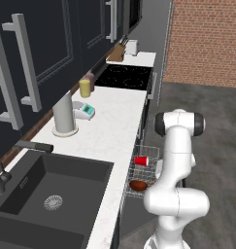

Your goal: Pick up the cup and bowl from the counter, place them in the dishwasher, and close the dishwasher door.

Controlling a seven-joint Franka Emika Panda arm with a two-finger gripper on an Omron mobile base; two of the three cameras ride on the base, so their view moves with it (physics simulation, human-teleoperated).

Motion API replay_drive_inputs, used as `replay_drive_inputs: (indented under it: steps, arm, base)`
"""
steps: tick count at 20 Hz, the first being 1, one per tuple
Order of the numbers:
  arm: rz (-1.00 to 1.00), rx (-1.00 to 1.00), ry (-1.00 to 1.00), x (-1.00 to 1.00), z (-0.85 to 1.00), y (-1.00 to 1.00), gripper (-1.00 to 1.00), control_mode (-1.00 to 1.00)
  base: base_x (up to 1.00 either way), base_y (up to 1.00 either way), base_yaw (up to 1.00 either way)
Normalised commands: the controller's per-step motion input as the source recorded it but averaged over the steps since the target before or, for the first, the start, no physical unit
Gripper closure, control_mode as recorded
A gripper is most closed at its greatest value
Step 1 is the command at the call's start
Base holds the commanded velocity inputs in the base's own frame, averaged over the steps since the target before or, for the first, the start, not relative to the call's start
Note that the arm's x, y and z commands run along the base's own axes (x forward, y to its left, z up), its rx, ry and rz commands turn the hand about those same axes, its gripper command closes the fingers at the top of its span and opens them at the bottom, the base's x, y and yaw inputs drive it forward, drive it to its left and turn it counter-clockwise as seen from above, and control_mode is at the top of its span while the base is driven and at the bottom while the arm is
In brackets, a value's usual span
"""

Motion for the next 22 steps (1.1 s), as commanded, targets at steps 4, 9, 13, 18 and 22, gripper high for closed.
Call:
replay_drive_inputs:
  steps: [4,9,13,18,22]
  arm:
    - [0.0,0.0,0.0,-0.45,1.0,-0.49,-1.0,-1.0]
    - [0.0,0.0,0.0,-0.42,1.0,-0.65,-1.0,-1.0]
    - [0.0,0.0,0.0,-0.44,0.9,-0.89,-1.0,-1.0]
    - [0.08,0.0,-0.06,-0.43,0.41,-1.0,-1.0,-1.0]
    - [0.21,0.0,-0.17,-0.47,0.0,-1.0,-1.0,-1.0]
  base:
    - [0.0,0.0,0.0]
    - [0.0,0.0,0.0]
    - [0.0,0.0,0.0]
    - [0.0,0.0,0.0]
    - [0.0,0.0,0.0]
